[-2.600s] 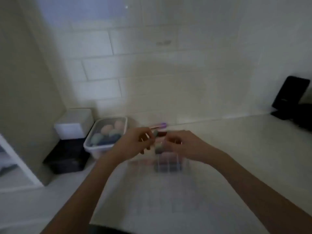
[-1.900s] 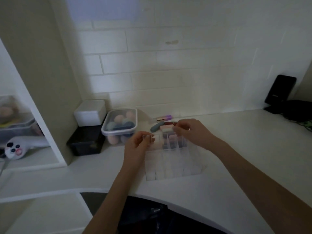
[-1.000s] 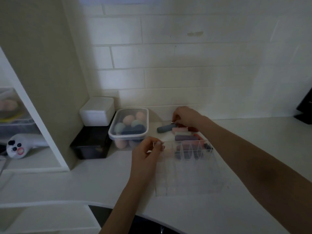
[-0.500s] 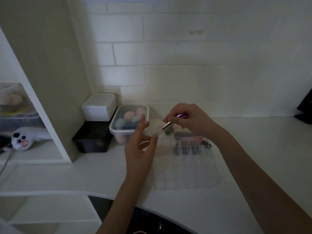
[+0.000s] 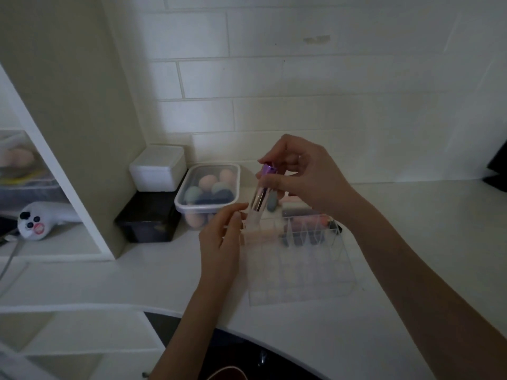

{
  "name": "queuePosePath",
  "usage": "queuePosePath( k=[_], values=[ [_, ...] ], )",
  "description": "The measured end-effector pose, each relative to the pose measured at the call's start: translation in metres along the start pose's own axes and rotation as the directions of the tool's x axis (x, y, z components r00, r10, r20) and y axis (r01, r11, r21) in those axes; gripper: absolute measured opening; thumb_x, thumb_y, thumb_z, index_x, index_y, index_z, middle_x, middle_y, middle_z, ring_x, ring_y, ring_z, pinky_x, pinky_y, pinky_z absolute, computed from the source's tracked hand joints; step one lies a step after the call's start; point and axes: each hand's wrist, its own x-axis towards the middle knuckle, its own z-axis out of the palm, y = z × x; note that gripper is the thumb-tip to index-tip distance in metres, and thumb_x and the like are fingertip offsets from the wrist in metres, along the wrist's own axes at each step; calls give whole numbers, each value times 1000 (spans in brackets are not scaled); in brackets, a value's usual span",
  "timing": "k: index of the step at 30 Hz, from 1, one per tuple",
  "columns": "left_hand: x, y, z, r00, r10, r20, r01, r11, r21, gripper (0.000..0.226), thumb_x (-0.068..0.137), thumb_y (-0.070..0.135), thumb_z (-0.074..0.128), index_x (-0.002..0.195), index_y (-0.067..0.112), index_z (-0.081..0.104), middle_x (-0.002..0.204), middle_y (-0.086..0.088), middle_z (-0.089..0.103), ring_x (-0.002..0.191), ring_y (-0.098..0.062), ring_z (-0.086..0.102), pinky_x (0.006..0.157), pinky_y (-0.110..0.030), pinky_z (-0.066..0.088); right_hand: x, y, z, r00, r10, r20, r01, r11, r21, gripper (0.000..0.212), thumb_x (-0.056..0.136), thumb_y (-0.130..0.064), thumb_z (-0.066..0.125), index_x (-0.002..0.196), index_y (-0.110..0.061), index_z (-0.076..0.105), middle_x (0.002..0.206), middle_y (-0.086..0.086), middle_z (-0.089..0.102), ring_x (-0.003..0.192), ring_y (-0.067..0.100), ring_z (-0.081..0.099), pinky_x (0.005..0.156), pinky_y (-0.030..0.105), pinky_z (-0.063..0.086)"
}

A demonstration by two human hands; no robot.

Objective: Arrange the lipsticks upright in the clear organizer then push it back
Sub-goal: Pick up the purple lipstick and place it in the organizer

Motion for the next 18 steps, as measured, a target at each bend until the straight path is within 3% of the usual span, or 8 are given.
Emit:
queuePosePath(
  k=[3,8,11,14,16,18],
  values=[
    [0,2,1,999,11,30,-11,1000,-14,27,78,37,39,91,38,62,86,24,69,83,2,62,69,-10,49,-2,-1,6,998,5,67,0,997,-79,23,71,-8,79,84,-9,60,83,21,70,74,30,67,52,19,51],
    [-1,1,1,999,-10,45,10,1000,2,33,76,26,43,97,19,68,92,9,69,86,-4,63,74,-25,51,-5,-2,10,993,10,116,14,978,-208,24,71,-11,80,80,-11,58,86,15,69,81,27,66,63,37,59],
    [-1,2,2,999,-22,38,21,1000,17,31,71,29,42,91,27,66,84,13,68,82,-1,62,73,-23,49,-5,3,12,990,28,139,12,961,-276,24,71,-13,80,79,-9,57,88,13,69,81,25,66,66,38,57],
    [-2,1,3,999,-39,37,39,999,9,33,68,34,42,88,27,67,78,14,68,78,-5,62,71,-27,51,-5,10,17,985,56,164,-3,951,-309,20,72,-15,79,81,-9,61,88,10,70,77,17,63,69,26,55],
    [-2,2,2,998,-33,49,32,999,16,38,68,33,42,91,18,69,80,8,67,77,-6,62,70,-30,50,-4,10,19,983,72,167,-19,954,-299,13,77,-16,75,84,-8,67,83,2,70,72,10,62,62,12,49],
    [-1,3,2,998,-21,59,19,999,25,42,68,33,43,94,13,69,84,2,69,79,-10,63,70,-35,52,-2,8,14,980,99,175,-42,953,-299,7,86,-19,66,88,-15,72,79,-8,68,66,2,61,58,9,45]
  ],
)
